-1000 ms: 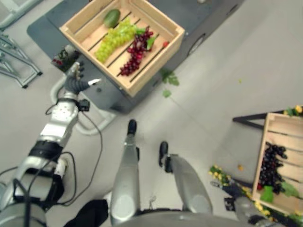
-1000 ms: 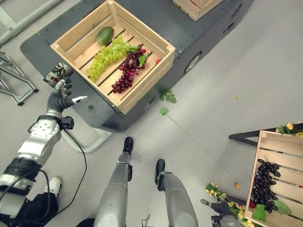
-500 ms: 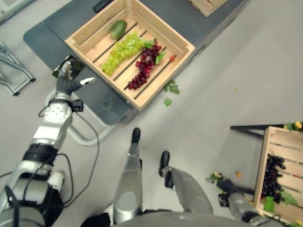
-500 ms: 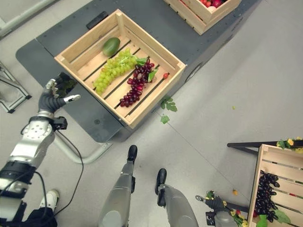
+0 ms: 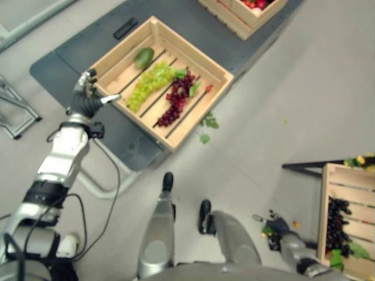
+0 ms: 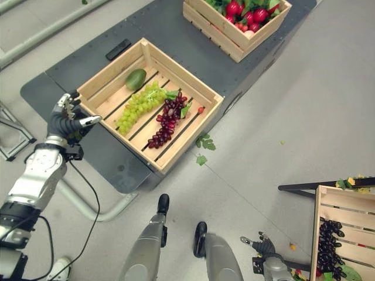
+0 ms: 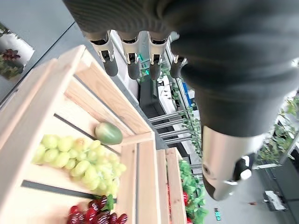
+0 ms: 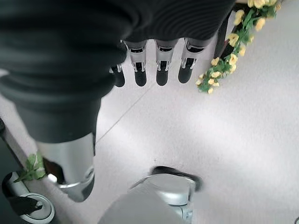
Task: Pick up the fruits from the basket on one side to the basket on the other side
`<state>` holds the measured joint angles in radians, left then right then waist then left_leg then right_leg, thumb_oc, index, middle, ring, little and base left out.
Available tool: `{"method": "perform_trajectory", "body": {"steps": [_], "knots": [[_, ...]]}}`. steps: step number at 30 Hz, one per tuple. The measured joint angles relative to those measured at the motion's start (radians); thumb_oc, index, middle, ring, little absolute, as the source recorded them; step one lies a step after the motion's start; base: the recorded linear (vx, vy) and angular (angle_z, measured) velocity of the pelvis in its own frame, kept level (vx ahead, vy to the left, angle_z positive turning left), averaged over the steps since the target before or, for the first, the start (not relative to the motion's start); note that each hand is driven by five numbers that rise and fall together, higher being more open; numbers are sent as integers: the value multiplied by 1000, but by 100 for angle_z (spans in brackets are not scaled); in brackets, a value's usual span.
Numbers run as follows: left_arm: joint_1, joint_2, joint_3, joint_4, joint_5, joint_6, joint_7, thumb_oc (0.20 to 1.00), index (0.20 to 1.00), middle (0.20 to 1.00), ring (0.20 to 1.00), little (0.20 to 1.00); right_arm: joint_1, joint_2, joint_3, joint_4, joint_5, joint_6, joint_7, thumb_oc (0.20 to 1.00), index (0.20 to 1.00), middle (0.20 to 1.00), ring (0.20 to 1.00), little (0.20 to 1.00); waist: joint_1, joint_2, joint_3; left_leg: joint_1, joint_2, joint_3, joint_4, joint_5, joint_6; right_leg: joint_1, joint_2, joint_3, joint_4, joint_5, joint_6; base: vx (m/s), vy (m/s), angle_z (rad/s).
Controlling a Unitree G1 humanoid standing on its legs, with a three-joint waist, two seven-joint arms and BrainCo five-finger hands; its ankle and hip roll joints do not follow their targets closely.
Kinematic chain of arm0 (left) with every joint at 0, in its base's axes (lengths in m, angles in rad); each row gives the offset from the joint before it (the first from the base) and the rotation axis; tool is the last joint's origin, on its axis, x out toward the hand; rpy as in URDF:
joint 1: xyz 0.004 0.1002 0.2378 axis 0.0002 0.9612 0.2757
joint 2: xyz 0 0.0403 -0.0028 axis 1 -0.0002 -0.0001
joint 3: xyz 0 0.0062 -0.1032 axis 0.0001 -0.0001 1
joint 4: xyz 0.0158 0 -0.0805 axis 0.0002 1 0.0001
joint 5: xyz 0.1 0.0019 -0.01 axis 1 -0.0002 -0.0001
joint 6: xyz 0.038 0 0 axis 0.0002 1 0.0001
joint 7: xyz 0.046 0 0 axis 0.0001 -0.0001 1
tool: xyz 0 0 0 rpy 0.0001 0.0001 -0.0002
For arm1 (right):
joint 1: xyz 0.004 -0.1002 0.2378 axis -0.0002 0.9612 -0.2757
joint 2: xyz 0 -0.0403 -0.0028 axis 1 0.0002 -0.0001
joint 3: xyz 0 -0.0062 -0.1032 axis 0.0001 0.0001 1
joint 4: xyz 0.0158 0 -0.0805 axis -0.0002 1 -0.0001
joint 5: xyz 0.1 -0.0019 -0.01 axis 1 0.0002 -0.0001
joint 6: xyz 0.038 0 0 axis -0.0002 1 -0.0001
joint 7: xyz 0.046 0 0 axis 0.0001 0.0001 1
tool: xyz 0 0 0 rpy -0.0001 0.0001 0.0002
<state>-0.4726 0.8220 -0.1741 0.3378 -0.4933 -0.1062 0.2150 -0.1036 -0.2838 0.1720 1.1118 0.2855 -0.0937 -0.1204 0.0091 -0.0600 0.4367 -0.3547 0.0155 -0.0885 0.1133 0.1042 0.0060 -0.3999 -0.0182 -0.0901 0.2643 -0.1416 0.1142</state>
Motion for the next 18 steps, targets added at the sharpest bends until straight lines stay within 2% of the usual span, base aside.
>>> {"method": "perform_trajectory", "body": {"steps": [1, 2, 3, 4, 5, 7, 9, 10, 13, 18], "knots": [[0, 0, 0, 0, 0, -1, 1, 1000, 1000, 1000, 1000, 1000, 1, -1, 0, 7, 0, 0, 0, 1000, 1000, 1000, 1000, 1000, -20, -1, 1, -2, -5, -12, -5, 1, -1, 1, -6, 26, -98, 76, 4, 125, -107, 57], [0, -5, -1, 0, 0, -1, 1, 1000, 1000, 1000, 1000, 1000, 5, 0, -2, 8, 0, 2, 0, 1000, 1000, 1000, 1000, 1000, -27, -1, 0, -2, -12, -19, -6, 3, -5, 9, -10, 20, -104, 121, 5, 46, -77, 70], [-1, -38, -1, -5, 0, -6, 5, 1000, 1000, 1000, 1000, 1000, 20, 1, -3, 15, 0, 8, 0, 1000, 1000, 1000, 1000, 1000, -19, -7, -3, 13, -13, -23, -17, 9, -28, 11, -11, 32, -93, 149, -12, 39, -67, 62], [7, -48, -7, -9, 0, -8, 3, 1000, 1000, 1000, 1000, 1000, 25, 2, -3, 24, 0, 9, 0, 1000, 1000, 1000, 1000, 1000, -20, -10, -9, 15, -12, -28, -19, 6, -33, 16, -11, 31, -98, 173, -39, 42, -106, 42], [28, -48, -6, -16, 0, -8, 1, 1000, 1000, 1000, 1000, 1000, 19, 2, -5, 24, 0, 9, 0, 1000, 1000, 1000, 1000, 1000, -15, -16, -15, 16, 2, -28, -22, -1, -45, 22, 2, 20, -114, 189, -59, 38, -118, 23], [42, -47, 1, -17, 0, -8, 4, 1000, 1000, 1000, 1000, 1000, 12, -5, -8, 22, 0, 8, -1, 1000, 1000, 1000, 1000, 1000, -13, -16, -15, 16, 22, -28, -24, -8, -56, 41, 24, 9, -156, 191, -59, 27, -80, 0], [41, -45, 1, -17, 0, -8, 3, 1000, 1000, 1000, 1000, 1000, 12, -14, -8, 23, 0, 9, -4, 1000, 1000, 1000, 1000, 1000, -11, -20, -19, 18, 35, -40, -39, -10, -68, 65, 31, -18, -196, 227, -69, 29, -62, 15], [40, -45, 0, -17, 0, -8, 3, 1000, 1000, 1000, 1000, 1000, 12, -18, -8, 23, 0, 9, -8, 1000, 1000, 1000, 1000, 1000, -19, -20, -19, 29, 30, -51, -48, -1, -83, 81, 32, -23, -218, 250, -94, 17, -37, 19], [34, -42, 0, -17, 0, -8, 3, 1000, 1000, 1000, 1000, 1000, 13, -18, -8, 24, -2, 9, -10, 1000, 1000, 1000, 1000, 1000, -20, -16, -27, 33, 29, -50, -66, 1, -90, 97, 29, -27, -256, 277, -118, 8, -18, 5], [31, -29, 1, -14, 5, -8, 13, 1000, 1000, 1000, 1000, 1000, 13, -16, -7, 22, -3, 8, -10, 1000, 1000, 1000, 1000, 1000, -17, -14, -29, 43, 14, -49, -77, 4, -93, 133, 17, -31, -315, 295, -133, 3, -33, 6]]}}
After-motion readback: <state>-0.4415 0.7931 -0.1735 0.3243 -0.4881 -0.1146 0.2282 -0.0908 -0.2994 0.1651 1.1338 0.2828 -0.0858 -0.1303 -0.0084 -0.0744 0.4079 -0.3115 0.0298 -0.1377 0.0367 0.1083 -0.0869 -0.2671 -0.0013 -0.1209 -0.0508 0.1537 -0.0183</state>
